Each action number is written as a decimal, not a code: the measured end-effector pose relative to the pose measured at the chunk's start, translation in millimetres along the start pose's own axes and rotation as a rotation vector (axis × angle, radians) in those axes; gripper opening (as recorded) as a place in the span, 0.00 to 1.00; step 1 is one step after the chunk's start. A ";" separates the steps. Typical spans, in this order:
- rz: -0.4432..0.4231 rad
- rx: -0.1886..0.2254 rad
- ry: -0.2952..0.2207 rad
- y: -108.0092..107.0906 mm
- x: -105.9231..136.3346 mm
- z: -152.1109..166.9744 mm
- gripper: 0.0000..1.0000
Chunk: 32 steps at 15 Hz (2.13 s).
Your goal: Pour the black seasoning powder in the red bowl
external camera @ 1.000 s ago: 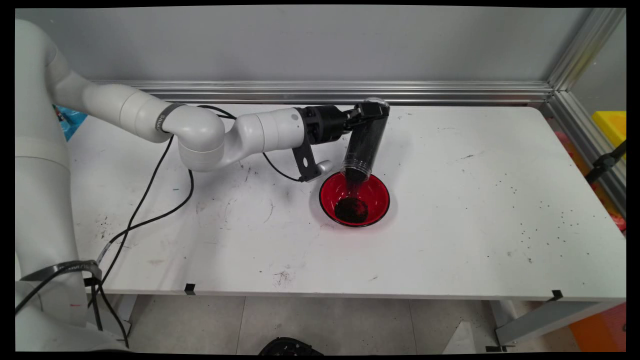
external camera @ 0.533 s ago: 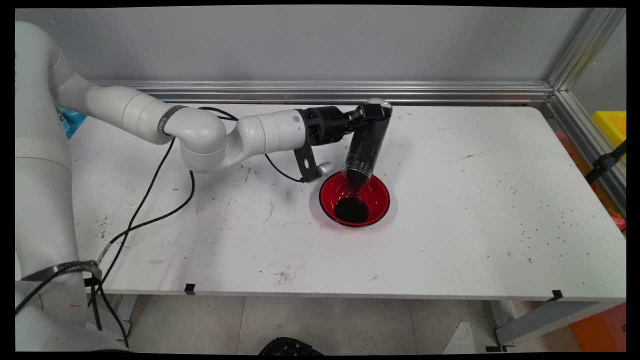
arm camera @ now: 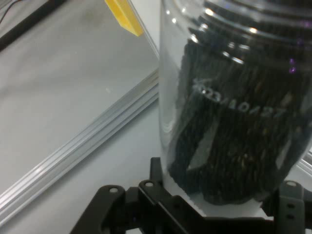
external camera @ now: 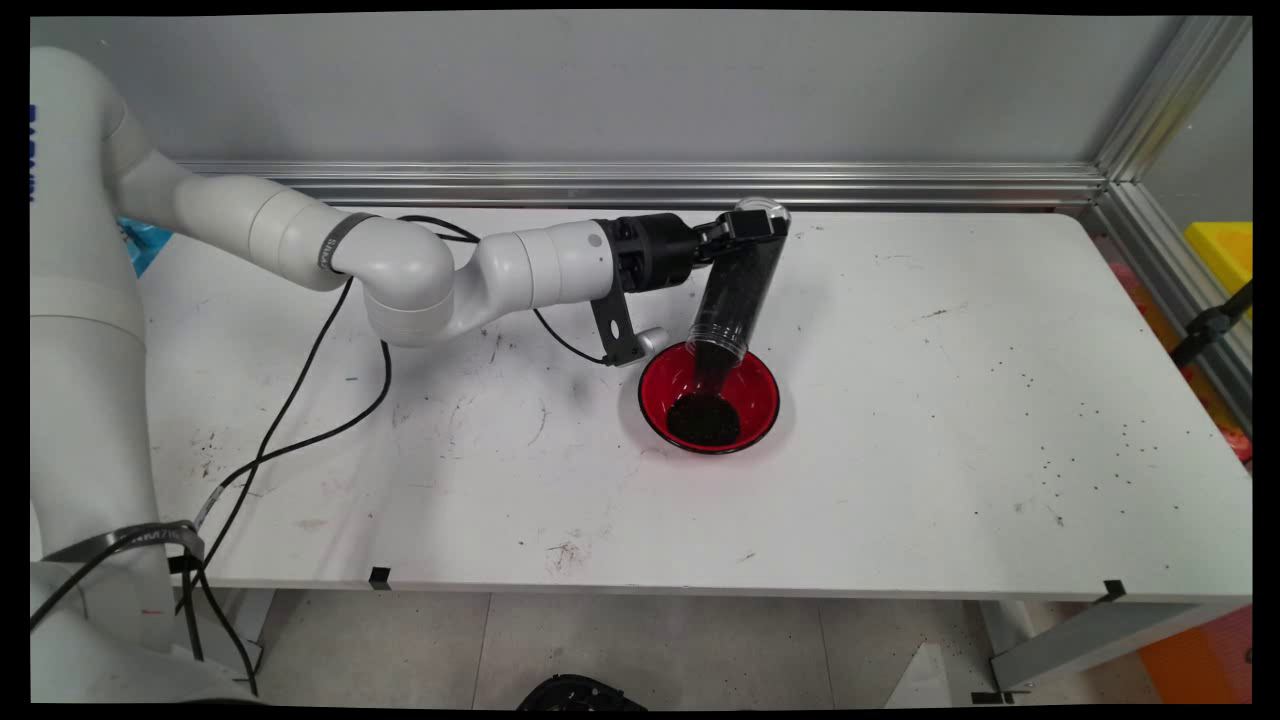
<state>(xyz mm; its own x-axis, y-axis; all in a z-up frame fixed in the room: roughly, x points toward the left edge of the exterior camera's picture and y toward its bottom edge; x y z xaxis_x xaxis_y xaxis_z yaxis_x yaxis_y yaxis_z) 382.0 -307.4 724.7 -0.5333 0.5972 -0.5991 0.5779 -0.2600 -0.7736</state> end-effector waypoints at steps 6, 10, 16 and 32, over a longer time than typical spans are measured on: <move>0.015 0.018 0.002 -0.6 -0.3 2.3 0.00; 0.019 0.025 0.002 -0.9 -0.8 3.5 0.00; 0.010 0.031 0.003 -1.1 -1.0 5.3 0.00; -0.338 -0.109 0.021 6.5 -3.5 10.2 0.00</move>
<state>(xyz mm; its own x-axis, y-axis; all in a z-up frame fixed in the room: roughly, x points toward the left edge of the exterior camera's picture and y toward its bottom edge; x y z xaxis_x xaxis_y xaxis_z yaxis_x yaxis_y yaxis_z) 381.3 -319.0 719.6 -0.6935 0.6513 -0.3081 0.4341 0.0364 -0.9001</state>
